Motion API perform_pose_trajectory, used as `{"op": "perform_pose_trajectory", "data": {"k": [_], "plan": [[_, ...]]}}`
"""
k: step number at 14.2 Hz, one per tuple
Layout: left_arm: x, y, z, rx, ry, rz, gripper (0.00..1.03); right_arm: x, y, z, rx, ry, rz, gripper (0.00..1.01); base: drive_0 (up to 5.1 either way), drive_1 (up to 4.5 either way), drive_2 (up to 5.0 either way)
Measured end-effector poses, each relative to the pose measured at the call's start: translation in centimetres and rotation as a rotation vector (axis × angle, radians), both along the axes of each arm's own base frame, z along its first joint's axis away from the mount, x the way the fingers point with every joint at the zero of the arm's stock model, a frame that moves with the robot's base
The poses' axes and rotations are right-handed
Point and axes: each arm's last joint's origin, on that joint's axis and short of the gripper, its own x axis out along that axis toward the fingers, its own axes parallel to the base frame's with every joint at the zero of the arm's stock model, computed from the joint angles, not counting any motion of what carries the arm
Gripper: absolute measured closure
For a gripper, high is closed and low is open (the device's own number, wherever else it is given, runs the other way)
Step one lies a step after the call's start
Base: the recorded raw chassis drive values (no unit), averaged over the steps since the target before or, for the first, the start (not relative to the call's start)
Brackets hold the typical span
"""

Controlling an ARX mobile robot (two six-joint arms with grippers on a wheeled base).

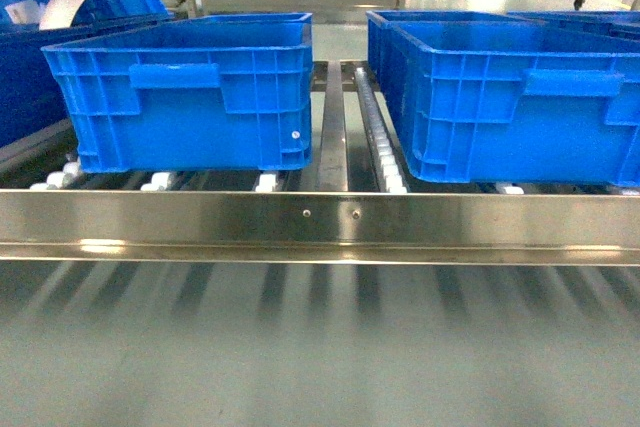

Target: Sort blue parts and orange caps into right shelf containers

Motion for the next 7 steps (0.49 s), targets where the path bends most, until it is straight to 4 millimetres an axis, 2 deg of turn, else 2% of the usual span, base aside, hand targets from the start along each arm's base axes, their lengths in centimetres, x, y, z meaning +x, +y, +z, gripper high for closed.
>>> {"op": "perform_pose_trajectory", "data": {"k": [7], "plan": [[0.0,0.0,0.0,0.0,0.0,0.0,0.61,0.0,0.0,-0.01,0.0,0.002,0.0,0.58,0.0,0.0,0.0]]}}
